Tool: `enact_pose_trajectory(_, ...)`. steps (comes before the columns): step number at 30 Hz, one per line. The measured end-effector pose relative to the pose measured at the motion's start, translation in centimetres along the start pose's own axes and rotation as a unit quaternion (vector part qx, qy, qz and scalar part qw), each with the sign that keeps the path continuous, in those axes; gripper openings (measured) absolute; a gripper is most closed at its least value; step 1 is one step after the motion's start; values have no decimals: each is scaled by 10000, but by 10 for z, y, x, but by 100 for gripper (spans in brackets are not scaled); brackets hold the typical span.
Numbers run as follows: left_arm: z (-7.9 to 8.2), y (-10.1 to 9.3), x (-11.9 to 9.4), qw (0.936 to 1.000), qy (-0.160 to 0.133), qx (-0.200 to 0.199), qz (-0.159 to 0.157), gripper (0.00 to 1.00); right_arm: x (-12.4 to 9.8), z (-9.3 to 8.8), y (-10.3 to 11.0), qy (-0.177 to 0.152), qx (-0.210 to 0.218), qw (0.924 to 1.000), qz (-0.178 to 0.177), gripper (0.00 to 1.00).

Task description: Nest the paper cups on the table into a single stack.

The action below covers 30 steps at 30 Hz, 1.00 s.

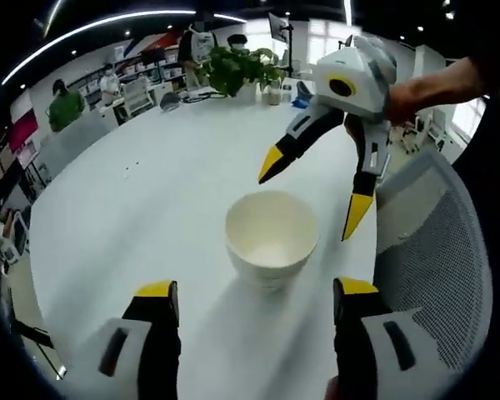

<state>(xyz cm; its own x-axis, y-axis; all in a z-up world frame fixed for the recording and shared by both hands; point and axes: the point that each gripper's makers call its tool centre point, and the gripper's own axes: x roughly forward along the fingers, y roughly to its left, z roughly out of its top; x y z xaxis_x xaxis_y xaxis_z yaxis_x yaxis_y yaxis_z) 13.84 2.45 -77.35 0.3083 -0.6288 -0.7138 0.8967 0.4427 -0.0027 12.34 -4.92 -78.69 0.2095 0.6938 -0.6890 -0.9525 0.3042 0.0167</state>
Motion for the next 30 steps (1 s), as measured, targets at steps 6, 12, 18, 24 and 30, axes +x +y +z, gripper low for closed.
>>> enact_pose_trajectory(6, 1, -9, 19, 9997, 34, 187, -120, 69, 14, 5, -1, 48, -249, 9996, 106, 68)
enact_pose_trajectory(12, -4, -4, 28, 9989, 171, 362, -246, 62, 30, 0, -4, 180, -531, 9983, 171, 63)
enact_pose_trajectory(18, -1, -3, 34, 9982, 196, 473, -314, 49, 33, 8, -3, 72, -582, 9980, 222, 49)
enact_pose_trajectory(24, 6, -4, 39, 9980, 144, 476, -393, 39, 33, 12, -1, 94, -678, 9972, 284, 34)
enact_pose_trajectory(30, 14, -1, 39, 9976, 119, 514, -444, 38, 26, 16, -7, 140, -690, 9971, 288, 34)
